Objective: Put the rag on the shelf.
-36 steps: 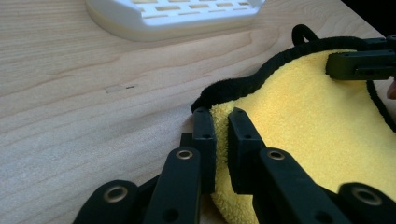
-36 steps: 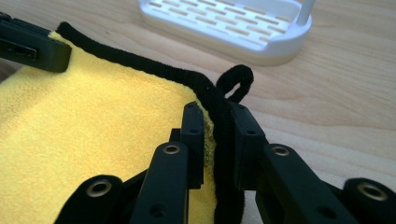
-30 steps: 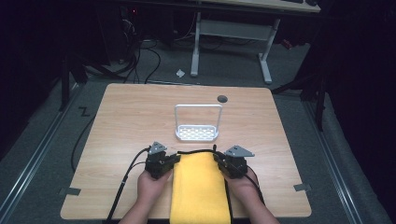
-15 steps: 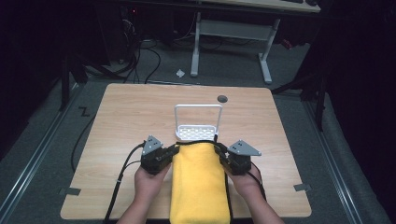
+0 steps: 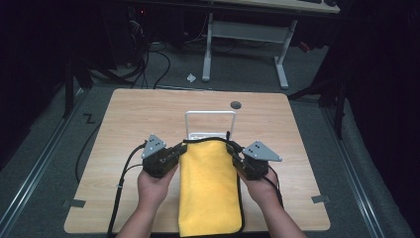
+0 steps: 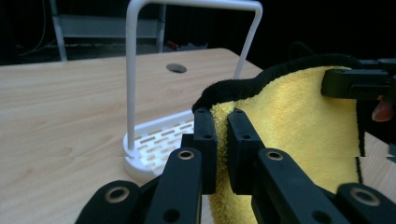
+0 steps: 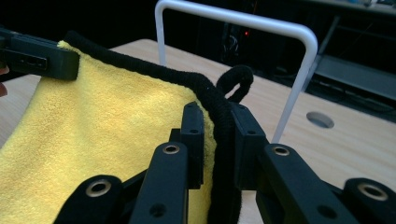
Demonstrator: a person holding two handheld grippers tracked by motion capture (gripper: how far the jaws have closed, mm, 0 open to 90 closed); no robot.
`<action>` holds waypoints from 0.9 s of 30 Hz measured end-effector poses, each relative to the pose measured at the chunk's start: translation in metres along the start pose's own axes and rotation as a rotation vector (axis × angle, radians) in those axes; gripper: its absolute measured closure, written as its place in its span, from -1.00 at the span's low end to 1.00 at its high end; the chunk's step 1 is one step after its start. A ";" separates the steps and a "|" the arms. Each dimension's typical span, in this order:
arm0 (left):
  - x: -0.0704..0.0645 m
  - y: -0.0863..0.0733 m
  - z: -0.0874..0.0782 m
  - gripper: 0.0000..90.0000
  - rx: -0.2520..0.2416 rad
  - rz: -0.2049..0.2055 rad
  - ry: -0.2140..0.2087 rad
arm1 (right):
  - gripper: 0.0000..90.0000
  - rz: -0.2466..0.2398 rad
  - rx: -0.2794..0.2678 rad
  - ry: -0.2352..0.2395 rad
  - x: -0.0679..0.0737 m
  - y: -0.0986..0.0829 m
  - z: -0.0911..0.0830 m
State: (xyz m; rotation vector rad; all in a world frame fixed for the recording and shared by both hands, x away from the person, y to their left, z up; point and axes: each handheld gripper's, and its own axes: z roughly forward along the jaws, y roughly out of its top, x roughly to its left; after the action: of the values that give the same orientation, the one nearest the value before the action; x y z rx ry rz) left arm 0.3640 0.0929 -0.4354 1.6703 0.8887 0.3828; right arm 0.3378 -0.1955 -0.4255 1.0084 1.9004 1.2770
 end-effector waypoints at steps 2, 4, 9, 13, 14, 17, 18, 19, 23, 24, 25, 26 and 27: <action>-0.001 0.007 -0.002 0.86 -0.017 0.009 -0.001 | 0.74 -0.002 -0.006 0.001 0.000 0.003 -0.001; -0.003 0.014 -0.005 0.86 -0.032 0.018 0.002 | 0.74 -0.007 -0.028 -0.001 0.000 0.011 -0.003; -0.005 0.030 -0.010 0.87 -0.068 0.046 0.012 | 0.74 -0.010 -0.063 -0.006 -0.002 0.025 -0.006; -0.005 0.044 -0.013 0.87 -0.098 0.058 0.016 | 0.74 -0.016 -0.088 -0.014 -0.003 0.034 -0.008; -0.005 0.048 -0.014 0.87 -0.104 0.062 0.019 | 0.74 -0.017 -0.105 -0.016 -0.004 0.041 -0.009; -0.004 0.058 -0.016 0.87 -0.127 0.073 0.023 | 0.74 -0.023 -0.122 -0.021 -0.005 0.048 -0.010; -0.004 0.061 -0.016 0.87 -0.134 0.076 0.023 | 0.74 -0.022 -0.130 -0.021 -0.005 0.052 -0.010; -0.005 0.065 -0.017 0.87 -0.143 0.077 0.022 | 0.74 -0.027 -0.147 -0.026 -0.006 0.058 -0.012; -0.005 0.077 -0.020 0.88 -0.176 0.091 0.024 | 0.74 -0.027 -0.177 -0.030 -0.008 0.071 -0.014; -0.005 0.080 -0.021 0.88 -0.181 0.096 0.025 | 0.74 -0.028 -0.181 -0.030 -0.009 0.074 -0.014; -0.005 0.082 -0.021 0.88 -0.185 0.103 0.028 | 0.74 -0.028 -0.181 -0.030 -0.009 0.074 -0.014; -0.005 0.085 -0.021 0.88 -0.191 0.109 0.032 | 0.74 -0.028 -0.189 -0.033 -0.010 0.080 -0.014; -0.005 0.087 -0.021 0.88 -0.193 0.119 0.038 | 0.74 -0.030 -0.194 -0.034 -0.011 0.082 -0.014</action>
State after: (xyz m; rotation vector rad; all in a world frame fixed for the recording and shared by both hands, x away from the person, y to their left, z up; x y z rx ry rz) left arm 0.3771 0.0978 -0.3467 1.5446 0.7574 0.5657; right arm 0.3517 -0.1915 -0.3427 0.8921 1.7222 1.3873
